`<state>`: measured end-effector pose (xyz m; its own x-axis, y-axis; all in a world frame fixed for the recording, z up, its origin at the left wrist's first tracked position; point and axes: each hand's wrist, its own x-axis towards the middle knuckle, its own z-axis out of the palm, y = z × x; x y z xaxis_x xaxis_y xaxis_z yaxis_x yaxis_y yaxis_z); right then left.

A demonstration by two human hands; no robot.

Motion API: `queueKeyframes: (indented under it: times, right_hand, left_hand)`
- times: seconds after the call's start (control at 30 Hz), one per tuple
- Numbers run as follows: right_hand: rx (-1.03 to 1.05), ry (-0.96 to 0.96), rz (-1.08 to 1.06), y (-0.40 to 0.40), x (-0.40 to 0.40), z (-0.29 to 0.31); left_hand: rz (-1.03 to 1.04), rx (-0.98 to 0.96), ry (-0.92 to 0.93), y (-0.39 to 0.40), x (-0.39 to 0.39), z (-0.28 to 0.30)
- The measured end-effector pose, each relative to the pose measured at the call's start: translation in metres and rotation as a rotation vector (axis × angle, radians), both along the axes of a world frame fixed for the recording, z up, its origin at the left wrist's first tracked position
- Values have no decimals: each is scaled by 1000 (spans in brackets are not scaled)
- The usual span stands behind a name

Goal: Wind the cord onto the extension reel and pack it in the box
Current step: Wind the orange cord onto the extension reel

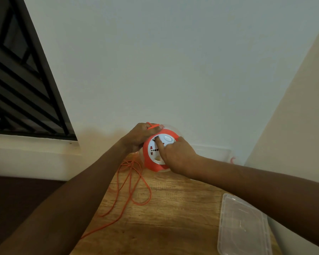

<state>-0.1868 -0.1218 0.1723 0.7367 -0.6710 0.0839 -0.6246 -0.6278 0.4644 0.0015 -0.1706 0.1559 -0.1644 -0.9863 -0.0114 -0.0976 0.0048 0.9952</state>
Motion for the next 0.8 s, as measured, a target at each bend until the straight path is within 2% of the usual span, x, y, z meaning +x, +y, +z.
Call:
queueKeyframes:
  times: [0.1, 0.2, 0.33, 0.43, 0.5, 0.8]
  right_hand:
    - [122, -154, -57, 0, 0, -5]
    - [107, -161, -38, -2, -2, -10]
    - [-118, -2, 194, -9, -10, 2]
    - [-115, 129, 453, -14, -18, 12]
    - [-110, 198, 532, -15, -20, 12]
    - [-169, 240, 394, -4, -10, 12]
  left_hand:
    - [11, -2, 17, 2, 2, -2]
    - [17, 1, 15, 3, 4, -2]
    - [19, 20, -10, 4, 9, -4]
    - [-12, 39, -13, 4, 9, -4]
    - [-27, 33, -20, 4, 7, -4]
    - [-55, 62, 9, 6, 9, -3]
